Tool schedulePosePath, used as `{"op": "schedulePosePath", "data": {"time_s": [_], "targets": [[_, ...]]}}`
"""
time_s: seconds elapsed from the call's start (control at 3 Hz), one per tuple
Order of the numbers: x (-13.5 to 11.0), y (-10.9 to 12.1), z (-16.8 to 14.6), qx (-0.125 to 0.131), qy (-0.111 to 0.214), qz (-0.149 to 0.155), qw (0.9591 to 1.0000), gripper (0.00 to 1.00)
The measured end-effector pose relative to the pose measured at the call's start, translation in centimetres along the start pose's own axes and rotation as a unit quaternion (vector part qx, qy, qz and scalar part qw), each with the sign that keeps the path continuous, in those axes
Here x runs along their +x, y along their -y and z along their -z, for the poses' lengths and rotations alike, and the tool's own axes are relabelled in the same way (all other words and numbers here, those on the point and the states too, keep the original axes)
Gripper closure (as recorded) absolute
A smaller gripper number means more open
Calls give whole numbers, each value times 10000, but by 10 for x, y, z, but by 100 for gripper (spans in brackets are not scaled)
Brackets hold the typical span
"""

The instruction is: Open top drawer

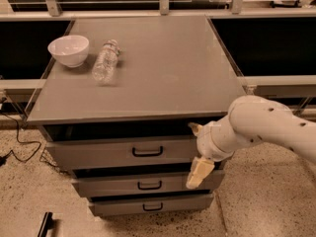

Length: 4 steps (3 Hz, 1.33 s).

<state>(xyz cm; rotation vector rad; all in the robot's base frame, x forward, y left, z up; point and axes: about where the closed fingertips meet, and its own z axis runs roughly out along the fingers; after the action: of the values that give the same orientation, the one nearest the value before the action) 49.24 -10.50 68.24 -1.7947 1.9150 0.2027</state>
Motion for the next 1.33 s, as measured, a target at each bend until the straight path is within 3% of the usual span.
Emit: {"op": "schedulePosePath", "data": {"time_s": [0.67, 1.33], "targets": [[18, -3, -13, -593, -492, -159, 9969, 0], [29, -17, -6, -1069, -876, -327, 9899, 0]]}}
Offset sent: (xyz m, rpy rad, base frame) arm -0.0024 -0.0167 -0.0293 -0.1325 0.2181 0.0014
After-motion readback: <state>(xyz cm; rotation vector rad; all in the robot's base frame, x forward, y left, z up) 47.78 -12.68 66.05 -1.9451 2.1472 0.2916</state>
